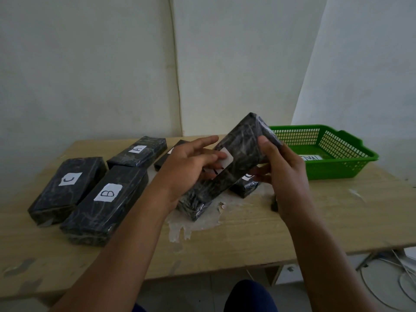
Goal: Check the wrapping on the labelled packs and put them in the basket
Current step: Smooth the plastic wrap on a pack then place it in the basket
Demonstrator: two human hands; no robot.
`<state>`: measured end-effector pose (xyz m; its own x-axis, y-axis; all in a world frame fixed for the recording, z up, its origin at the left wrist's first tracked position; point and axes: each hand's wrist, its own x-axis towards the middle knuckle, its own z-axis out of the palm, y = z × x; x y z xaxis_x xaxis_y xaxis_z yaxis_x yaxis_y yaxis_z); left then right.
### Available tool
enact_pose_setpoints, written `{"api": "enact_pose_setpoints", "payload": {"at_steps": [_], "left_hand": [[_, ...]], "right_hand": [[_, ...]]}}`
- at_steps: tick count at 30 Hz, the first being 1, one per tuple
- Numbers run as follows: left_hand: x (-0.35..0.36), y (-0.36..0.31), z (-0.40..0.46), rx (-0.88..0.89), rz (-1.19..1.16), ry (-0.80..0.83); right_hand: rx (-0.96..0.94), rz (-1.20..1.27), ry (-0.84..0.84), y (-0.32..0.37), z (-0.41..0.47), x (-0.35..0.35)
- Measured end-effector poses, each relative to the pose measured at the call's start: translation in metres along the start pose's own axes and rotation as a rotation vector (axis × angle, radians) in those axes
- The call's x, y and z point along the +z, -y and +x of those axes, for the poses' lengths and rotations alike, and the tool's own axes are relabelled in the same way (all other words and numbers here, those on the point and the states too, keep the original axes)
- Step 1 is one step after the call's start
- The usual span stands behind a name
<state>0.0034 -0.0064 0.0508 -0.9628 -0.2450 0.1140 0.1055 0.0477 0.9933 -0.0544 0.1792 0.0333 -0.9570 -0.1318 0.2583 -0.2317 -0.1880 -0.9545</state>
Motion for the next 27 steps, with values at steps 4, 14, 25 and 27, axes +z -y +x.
{"api": "enact_pose_setpoints", "payload": {"at_steps": [4, 14, 25, 27], "left_hand": [[0.002, 0.002, -0.001, 0.046, 0.066, 0.018], [0.002, 0.015, 0.0, 0.243, 0.417, 0.021], [0.031, 0.029, 0.021, 0.423, 1.073, 0.082], [0.036, 0.031, 0.031, 0.456, 1.097, 0.095]], "right_hand": [[0.064, 0.031, -0.05, -0.003, 0.003, -0.001], [0.252, 0.097, -0.107, -0.015, 0.011, -0.009], [0.368, 0.137, -0.099, -0.025, 0.029, -0.028], [0.375, 0.116, -0.091, -0.025, 0.035, -0.037]]}}
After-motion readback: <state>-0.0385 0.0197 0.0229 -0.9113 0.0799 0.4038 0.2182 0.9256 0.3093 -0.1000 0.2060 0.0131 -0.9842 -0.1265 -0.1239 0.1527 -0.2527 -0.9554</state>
